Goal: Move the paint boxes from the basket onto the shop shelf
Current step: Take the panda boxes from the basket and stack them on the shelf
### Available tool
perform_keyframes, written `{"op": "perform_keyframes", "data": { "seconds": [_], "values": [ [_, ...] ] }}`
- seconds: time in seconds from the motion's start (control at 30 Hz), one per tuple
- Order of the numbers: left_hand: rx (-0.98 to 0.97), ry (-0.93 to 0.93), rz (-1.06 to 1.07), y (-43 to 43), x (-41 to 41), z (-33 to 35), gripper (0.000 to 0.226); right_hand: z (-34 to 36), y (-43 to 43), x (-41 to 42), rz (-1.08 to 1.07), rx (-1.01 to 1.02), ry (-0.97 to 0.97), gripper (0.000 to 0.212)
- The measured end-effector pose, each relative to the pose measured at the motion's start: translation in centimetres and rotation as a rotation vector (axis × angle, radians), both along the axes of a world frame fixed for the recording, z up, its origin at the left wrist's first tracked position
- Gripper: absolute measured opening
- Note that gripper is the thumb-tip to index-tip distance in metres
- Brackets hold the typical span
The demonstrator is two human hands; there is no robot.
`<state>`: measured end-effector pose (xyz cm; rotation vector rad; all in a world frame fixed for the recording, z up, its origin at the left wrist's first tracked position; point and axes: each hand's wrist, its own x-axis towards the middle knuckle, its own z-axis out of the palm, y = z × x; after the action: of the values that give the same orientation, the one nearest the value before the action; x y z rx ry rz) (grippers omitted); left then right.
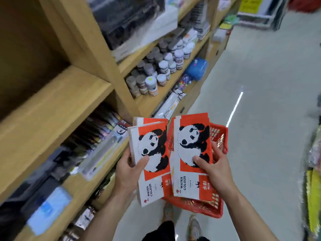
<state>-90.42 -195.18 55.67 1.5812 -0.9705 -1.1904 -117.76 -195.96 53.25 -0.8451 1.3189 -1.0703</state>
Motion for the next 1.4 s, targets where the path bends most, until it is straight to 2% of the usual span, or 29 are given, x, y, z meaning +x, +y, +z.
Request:
{"op": "perform_keyframes", "data": {
  "seconds": [0.1,0.13,0.23,0.37,0.5,0.63,0.7,0.83,0.97,1.03,1.1,1.17,1.23,1.3,1.33,1.4],
  "values": [
    [-0.100,-0.027,0.169,2.2,2.3,4.4,0.046,3.9,-2.6,2.6,0.168,-0.101,0.034,0.067],
    [-0.158,-0.036,0.282,4.1,4.5,7.0,0.043,6.7,-3.3,5.4,0.256,-0.165,0.024,0.068],
    [-0.222,-0.062,0.439,7.3,8.6,10.9,0.053,11.9,-4.7,10.8,0.392,-0.287,0.030,0.057],
    [-0.244,-0.091,0.447,8.0,9.4,12.1,0.039,14.0,-6.4,13.5,0.416,-0.358,0.022,0.052],
    [-0.317,-0.074,0.517,9.3,14.4,14.6,0.035,18.1,-9.4,22.1,0.517,-0.419,0.037,0.053],
    [-0.313,-0.032,0.597,9.9,19.7,15.7,0.032,20.0,-13.2,29.8,0.580,-0.316,0.081,0.048],
    [-0.314,-0.018,0.623,10.2,22.0,15.8,0.027,20.2,-14.9,32.4,0.618,-0.255,0.138,0.050],
    [-0.316,0.034,0.661,10.2,24.8,15.7,0.027,19.9,-18.1,35.1,0.612,-0.159,0.235,0.037],
    [-0.325,0.060,0.689,9.6,25.3,15.6,0.032,19.6,-19.9,35.4,0.670,-0.110,0.430,0.048],
    [-0.340,0.076,0.709,9.2,24.9,15.9,0.029,19.6,-20.0,35.0,0.645,-0.164,0.538,0.045],
    [-0.354,0.085,0.722,9.0,24.3,16.4,0.025,20.1,-19.5,34.0,0.519,-0.337,0.607,0.042],
    [-0.377,0.102,0.726,8.8,23.7,17.4,0.022,21.3,-17.3,33.3,0.388,-0.555,0.517,0.028],
    [-0.419,0.108,0.714,8.4,23.1,18.8,0.022,22.6,-14.2,33.0,0.417,-0.711,0.395,0.015],
    [-0.468,0.132,0.690,7.4,22.3,20.3,0.023,23.6,-10.8,33.2,0.650,-0.740,0.276,0.027],
    [-0.492,0.153,0.684,6.6,21.9,20.9,0.025,24.0,-9.3,33.2,0.810,-0.705,0.203,0.038],
    [-0.530,0.186,0.676,4.8,20.9,21.9,0.027,24.0,-7.5,33.5,1.089,-0.607,0.017,0.046]
  ]
}}
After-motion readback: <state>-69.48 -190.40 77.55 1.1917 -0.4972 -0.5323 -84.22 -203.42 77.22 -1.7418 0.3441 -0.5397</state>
